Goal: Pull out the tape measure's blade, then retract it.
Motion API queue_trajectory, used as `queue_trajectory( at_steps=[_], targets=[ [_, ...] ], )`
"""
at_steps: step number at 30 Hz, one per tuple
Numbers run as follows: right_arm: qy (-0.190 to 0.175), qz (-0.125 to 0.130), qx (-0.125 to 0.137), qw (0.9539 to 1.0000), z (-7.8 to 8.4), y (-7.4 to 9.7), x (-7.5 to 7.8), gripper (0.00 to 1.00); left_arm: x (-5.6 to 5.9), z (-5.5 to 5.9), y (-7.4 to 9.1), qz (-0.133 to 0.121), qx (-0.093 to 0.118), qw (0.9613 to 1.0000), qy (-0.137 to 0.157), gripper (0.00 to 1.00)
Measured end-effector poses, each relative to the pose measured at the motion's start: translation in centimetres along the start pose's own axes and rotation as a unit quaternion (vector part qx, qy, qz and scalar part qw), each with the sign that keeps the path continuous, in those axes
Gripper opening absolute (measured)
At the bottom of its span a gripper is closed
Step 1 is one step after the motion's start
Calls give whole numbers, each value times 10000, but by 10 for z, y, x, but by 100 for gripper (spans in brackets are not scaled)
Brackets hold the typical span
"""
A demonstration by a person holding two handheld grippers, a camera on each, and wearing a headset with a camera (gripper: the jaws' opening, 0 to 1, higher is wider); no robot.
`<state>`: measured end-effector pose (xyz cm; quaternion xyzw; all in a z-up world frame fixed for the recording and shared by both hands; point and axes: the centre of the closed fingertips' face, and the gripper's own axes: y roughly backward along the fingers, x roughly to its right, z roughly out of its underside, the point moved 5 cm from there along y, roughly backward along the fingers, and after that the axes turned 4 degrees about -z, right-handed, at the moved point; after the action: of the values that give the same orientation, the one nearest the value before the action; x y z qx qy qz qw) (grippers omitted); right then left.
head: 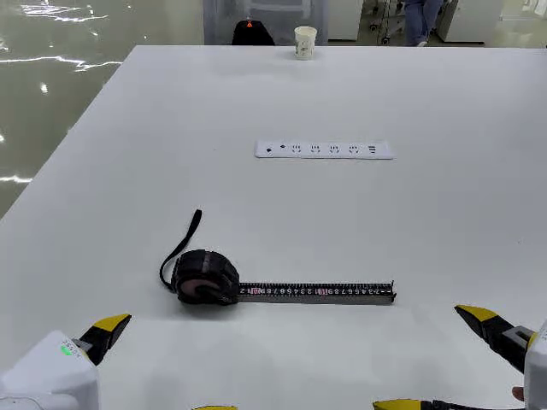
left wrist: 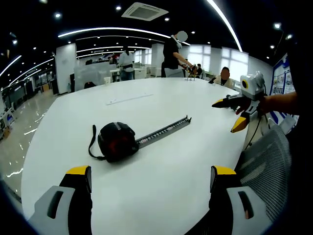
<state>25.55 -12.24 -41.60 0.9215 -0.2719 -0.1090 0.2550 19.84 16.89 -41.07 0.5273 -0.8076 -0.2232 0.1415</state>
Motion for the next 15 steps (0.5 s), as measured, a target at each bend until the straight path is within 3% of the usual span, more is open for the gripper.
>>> queue_trajectory(
  at_steps=[15],
  targets=[
    [-9,-14,-3,10000,-1,1,-1,99,-1,-1,1,-13,12,10000,-1,99]
  ],
)
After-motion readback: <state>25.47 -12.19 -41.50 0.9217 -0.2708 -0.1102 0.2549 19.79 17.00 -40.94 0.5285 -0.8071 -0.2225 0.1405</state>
